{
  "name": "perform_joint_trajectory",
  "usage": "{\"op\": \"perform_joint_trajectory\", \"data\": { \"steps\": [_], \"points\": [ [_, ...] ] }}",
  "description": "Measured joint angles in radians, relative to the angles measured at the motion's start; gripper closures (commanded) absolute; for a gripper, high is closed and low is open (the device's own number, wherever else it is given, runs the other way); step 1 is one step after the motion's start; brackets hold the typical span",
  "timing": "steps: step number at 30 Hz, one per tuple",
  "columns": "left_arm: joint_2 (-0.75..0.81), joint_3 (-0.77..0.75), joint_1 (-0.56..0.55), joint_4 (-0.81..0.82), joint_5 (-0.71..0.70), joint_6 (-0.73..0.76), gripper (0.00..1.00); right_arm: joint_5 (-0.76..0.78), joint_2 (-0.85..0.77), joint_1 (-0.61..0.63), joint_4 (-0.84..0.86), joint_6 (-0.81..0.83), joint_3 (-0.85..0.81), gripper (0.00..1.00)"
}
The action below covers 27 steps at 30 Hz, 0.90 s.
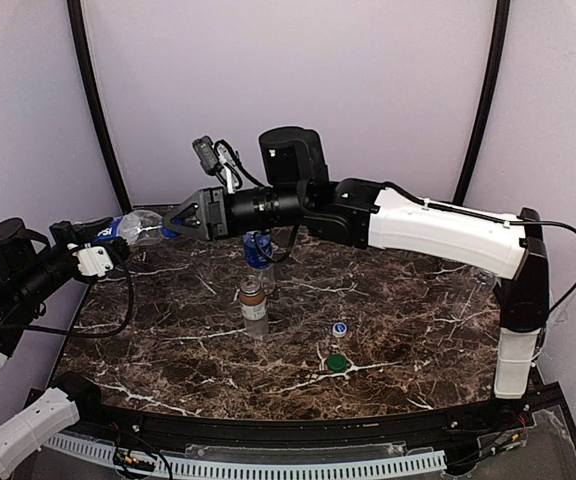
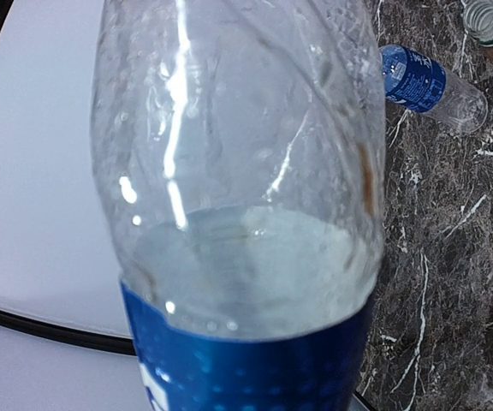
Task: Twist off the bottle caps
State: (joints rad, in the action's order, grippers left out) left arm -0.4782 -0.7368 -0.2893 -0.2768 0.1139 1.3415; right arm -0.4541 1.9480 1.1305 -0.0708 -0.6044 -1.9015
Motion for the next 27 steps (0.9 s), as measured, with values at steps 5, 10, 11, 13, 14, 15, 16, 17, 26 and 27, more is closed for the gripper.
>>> {"op": "perform_joint_trajectory", "data": {
  "steps": [5,10,11,13,14,15,16,17,26,27],
  "points": [
    [0.000,0.000,0.000,0.002,0.000,0.001,0.76,0.006,0.000,0.000,-0.010,0.005,0.000,0.59],
    [-0.001,0.000,0.000,0.010,0.000,0.001,0.76,0.006,0.000,0.000,-0.029,0.009,0.000,0.67],
    [-0.001,0.000,0.000,0.011,0.000,0.001,0.76,0.006,0.001,0.000,-0.032,0.011,0.000,0.70],
    [-0.002,0.000,0.000,0.013,0.000,0.003,0.76,0.006,0.003,0.000,-0.036,0.012,0.000,0.75],
    [-0.002,0.000,0.000,0.013,-0.001,0.005,0.76,0.006,0.005,0.000,-0.038,0.013,-0.002,0.78],
    [-0.003,0.000,0.000,0.013,-0.001,0.006,0.76,0.008,0.006,0.000,-0.039,0.013,-0.004,0.83],
    [-0.003,0.000,0.000,0.013,-0.002,0.007,0.76,0.007,0.006,0.000,-0.040,0.012,-0.006,0.88],
    [-0.003,0.000,0.000,0.013,-0.002,0.008,0.76,0.007,0.006,0.000,-0.042,0.016,-0.007,0.93],
    [0.006,0.000,0.001,-0.013,0.013,0.008,0.76,0.014,0.010,0.011,-0.069,0.165,-0.023,1.00],
    [0.009,-0.001,0.003,-0.028,0.019,0.008,0.76,0.032,0.008,0.020,-0.079,0.226,-0.023,1.00]
  ]
}}
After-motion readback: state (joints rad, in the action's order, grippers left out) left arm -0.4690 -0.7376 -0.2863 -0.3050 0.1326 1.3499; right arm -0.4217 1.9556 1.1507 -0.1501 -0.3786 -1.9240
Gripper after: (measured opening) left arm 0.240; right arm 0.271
